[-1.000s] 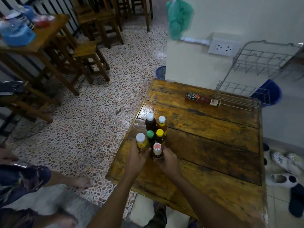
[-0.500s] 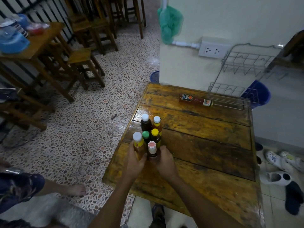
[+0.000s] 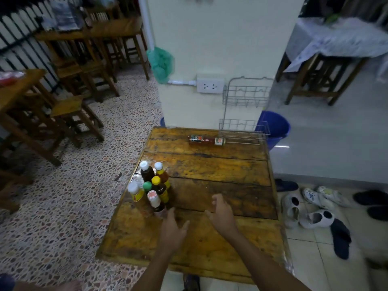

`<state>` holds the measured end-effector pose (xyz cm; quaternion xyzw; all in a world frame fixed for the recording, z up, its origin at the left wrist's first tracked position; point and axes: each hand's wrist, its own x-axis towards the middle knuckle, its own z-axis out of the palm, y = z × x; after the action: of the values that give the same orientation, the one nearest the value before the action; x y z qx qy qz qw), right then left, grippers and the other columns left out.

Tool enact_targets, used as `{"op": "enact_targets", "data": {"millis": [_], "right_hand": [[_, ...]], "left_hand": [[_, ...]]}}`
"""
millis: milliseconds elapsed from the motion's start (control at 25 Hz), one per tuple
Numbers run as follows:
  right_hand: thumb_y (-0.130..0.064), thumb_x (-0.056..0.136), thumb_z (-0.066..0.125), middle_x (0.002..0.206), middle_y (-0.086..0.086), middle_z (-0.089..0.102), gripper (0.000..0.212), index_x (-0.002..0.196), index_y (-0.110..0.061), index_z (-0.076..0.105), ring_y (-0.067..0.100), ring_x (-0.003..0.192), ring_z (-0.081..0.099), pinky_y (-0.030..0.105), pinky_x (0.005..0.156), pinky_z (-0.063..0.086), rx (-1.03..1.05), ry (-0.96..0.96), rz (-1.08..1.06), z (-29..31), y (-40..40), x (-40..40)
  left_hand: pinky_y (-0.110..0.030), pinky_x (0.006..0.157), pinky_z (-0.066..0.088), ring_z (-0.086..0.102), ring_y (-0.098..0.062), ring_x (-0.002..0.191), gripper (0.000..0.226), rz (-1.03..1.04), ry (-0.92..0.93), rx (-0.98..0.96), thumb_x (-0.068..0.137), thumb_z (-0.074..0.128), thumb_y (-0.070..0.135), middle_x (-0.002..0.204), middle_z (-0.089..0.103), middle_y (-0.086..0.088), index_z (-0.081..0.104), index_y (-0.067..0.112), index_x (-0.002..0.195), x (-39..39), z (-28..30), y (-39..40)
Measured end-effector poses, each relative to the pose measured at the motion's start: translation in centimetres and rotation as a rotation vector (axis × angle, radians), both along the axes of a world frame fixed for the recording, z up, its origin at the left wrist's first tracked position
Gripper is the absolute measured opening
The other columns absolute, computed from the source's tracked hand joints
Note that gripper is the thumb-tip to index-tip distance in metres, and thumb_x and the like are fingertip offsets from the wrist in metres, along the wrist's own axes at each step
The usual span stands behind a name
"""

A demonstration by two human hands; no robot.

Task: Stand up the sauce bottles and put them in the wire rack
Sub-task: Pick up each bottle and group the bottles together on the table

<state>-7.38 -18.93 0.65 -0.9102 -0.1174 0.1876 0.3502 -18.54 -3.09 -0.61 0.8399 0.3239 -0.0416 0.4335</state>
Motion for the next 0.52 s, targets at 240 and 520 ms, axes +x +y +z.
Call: {"op": "enact_targets", "data": {"millis": [240,520], "right_hand": [[-0.031,0.092,0.070,0.125,0.002,0.059,0.052,0.134,-0.021,0.042,0.020,0.111,0.061,0.030,0.080,0.054,-0.016,0.098,-0.152,-0.2,-1.7,6.8],[-0.030,0.092,0.070,0.115,0.000,0.063,0.058,0.140,-0.017,0.041,0.015,0.095,0.062,0.032,0.077,0.050,0.108,0.264,-0.358,-3.2,2.4,22.4]], "left_hand": [[-0.045,0.114,0.042,0.040,-0.026,0.144,0.070,-0.217,-0.055,0.086,0.096,0.065,0.044,0.155,0.041,-0.005,0.033,0.022,0.154,13.3,2.0,-1.3],[-0.051,0.120,0.031,0.031,-0.036,0.149,0.073,-0.379,0.048,0.333,0.102,0.056,0.037,0.164,0.027,-0.014,0.020,0.013,0.160,33.9,0.5,3.7]]}}
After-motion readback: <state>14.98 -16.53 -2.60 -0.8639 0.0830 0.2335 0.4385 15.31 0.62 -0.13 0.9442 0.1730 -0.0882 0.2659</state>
